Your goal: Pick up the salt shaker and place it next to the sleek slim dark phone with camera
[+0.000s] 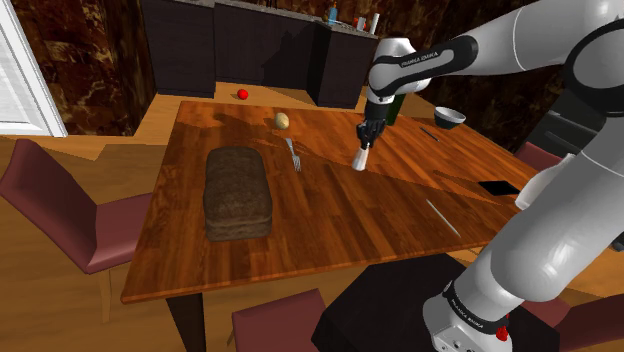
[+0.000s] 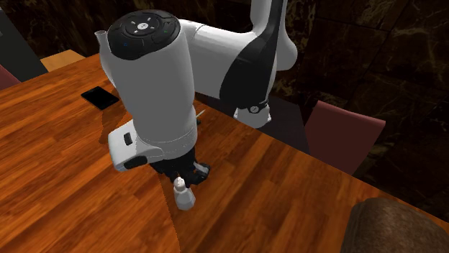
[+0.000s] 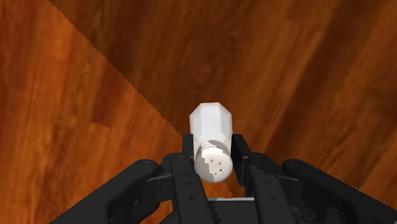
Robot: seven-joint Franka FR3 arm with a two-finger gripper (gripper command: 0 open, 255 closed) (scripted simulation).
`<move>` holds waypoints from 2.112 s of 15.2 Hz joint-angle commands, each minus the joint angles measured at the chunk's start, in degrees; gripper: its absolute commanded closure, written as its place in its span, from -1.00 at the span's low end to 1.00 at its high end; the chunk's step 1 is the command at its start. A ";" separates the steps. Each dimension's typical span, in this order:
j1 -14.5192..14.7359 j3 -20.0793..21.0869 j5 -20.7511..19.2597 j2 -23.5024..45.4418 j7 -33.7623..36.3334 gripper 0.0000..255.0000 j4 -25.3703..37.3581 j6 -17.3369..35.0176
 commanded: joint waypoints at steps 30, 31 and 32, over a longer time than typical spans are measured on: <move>-1.02 -0.94 -1.46 -8.03 -3.55 1.00 12.37 -19.92; -1.51 -1.44 -1.94 -9.43 -4.36 1.00 10.93 -19.74; -2.00 -1.97 -2.44 -10.79 -5.20 1.00 9.57 -19.59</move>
